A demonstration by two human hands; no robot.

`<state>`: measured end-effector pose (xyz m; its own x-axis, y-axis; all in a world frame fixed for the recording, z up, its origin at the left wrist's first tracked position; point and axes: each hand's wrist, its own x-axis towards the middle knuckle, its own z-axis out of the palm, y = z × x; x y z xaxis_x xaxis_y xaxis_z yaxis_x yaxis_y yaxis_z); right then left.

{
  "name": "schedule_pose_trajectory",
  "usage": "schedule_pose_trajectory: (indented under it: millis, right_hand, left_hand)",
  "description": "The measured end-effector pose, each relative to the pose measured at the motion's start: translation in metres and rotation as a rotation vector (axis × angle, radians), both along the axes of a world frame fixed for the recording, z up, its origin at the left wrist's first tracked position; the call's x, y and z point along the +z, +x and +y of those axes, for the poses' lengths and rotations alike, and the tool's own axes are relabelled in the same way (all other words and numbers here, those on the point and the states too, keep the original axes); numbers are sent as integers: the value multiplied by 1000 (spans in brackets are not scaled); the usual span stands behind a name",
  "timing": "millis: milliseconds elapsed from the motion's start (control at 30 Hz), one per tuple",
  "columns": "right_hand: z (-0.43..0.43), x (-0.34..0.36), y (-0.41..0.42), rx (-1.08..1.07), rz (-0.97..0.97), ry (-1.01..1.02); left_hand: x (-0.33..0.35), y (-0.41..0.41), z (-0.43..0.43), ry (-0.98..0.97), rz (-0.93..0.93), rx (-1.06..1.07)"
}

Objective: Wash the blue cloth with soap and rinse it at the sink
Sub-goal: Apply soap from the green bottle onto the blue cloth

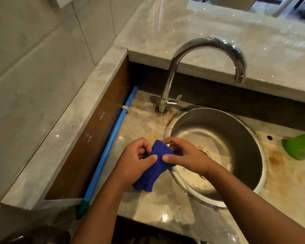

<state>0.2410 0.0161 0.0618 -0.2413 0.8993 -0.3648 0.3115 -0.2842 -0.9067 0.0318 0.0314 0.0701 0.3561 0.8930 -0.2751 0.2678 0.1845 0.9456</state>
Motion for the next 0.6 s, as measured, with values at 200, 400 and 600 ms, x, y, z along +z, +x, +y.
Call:
schedule_pose_trajectory:
  millis: [200,400,600]
  right_hand:
    - [-14,41,9,-170,-20,309]
    - [-21,70,16,-441,-165,646]
    - [-25,101,40,-492,-459,883]
  left_hand:
    - [60,34,6,51,-140,-141]
    - [103,64,6,178,-170,-225]
    - [112,88,2,343,-151,-190]
